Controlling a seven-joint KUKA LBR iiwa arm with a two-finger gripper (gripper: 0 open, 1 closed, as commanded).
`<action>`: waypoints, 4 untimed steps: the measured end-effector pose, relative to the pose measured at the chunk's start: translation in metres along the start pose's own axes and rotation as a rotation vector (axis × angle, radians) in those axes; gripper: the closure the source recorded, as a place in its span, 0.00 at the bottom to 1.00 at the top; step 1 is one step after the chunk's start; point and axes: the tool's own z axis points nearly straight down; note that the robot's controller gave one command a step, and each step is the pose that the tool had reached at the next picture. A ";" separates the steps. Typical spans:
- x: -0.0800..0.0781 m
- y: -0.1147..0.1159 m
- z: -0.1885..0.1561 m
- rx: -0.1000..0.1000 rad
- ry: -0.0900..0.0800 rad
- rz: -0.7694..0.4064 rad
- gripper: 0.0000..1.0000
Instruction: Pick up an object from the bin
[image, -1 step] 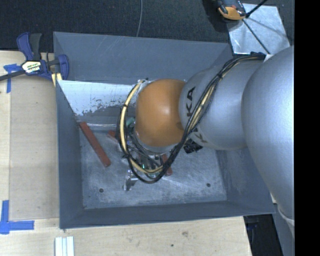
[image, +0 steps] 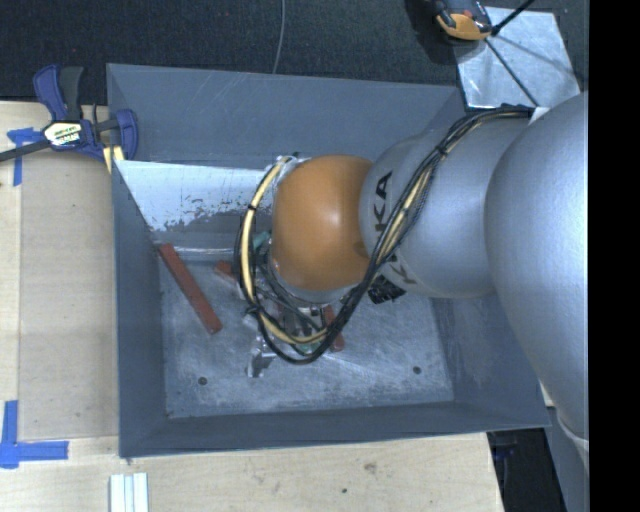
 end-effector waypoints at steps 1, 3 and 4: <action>-0.041 -0.057 0.051 -0.010 -0.017 0.001 0.00; -0.029 -0.053 0.036 0.000 -0.002 0.114 0.00; -0.032 -0.055 0.045 0.001 0.000 0.039 0.00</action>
Offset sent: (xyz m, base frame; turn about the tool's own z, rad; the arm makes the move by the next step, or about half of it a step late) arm 0.0435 -0.0628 -0.0040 0.1334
